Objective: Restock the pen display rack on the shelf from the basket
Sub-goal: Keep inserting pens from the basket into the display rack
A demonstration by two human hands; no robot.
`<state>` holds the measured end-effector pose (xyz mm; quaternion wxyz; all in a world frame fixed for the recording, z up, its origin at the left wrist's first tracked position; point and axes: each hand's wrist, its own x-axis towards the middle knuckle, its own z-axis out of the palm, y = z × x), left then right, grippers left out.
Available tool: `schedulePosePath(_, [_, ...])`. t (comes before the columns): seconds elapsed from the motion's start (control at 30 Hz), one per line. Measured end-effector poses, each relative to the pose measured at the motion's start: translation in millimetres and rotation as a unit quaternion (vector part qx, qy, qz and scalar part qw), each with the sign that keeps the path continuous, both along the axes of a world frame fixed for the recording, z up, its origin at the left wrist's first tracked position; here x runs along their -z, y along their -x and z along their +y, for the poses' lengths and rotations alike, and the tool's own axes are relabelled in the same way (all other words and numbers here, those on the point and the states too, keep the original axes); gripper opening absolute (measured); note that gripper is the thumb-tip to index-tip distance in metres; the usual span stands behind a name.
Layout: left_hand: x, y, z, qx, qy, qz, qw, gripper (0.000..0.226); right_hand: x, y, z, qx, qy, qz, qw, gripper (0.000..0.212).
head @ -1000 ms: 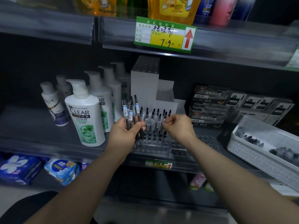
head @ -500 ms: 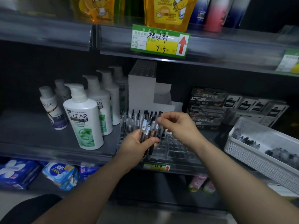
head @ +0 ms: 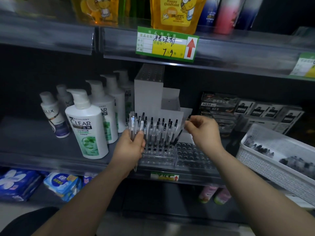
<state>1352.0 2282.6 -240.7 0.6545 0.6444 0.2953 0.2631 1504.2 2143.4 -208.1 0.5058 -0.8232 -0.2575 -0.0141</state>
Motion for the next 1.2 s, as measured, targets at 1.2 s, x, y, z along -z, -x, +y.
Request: schedulePosePath(1.2, [5.0,27.2,-5.5,0.086,0.052,-0.009,0.995,0.013,-15.4,53.5,45.9,-0.204,0.009,0.089,0.975,0.013])
